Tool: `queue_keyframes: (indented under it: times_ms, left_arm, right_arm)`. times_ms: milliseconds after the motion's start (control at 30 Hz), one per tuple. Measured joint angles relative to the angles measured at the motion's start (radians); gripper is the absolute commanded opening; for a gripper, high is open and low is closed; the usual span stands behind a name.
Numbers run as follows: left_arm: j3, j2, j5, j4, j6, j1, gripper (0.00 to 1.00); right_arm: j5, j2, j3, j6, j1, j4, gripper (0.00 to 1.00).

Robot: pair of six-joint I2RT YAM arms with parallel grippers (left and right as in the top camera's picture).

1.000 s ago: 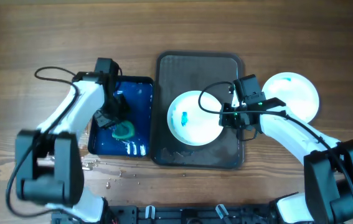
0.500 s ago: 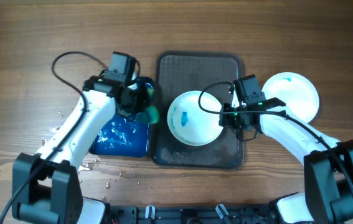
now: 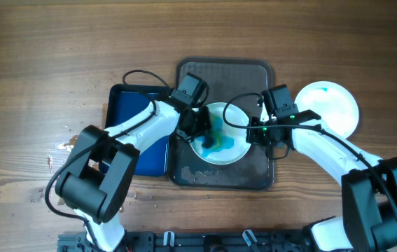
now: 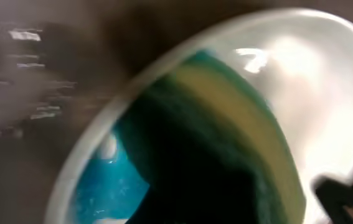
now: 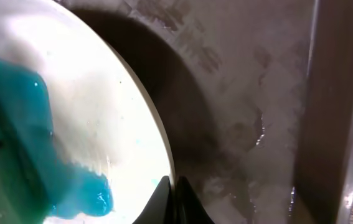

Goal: Clean dirty plates on tray and stack at the side
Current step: 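Scrub the held plate with the sponge using the left gripper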

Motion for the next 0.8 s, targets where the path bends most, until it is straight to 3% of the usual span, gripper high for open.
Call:
queue_keyframes:
  times_ms: [200, 467, 633, 800]
  left_arm:
    - [0.012, -0.006, -0.052, -0.082, -0.002, 0.034, 0.04]
    - [0.005, -0.003, 0.100, 0.025, 0.039, 0.042, 0.04]
    - [0.002, 0.037, 0.183, 0.206, 0.031, -0.045, 0.04]
    - [0.004, 0.060, 0.220, 0.191, 0.016, -0.056, 0.04]
  right_arm:
    - [-0.015, 0.000, 0.000, 0.000, 0.008, 0.003, 0.04]
    - [-0.003, 0.000, 0.000, 0.000, 0.008, 0.000, 0.04]
    - [0.015, 0.000, 0.000, 0.000, 0.001, -0.007, 0.05]
    - [0.018, 0.000, 0.000, 0.000, 0.001, -0.014, 0.04]
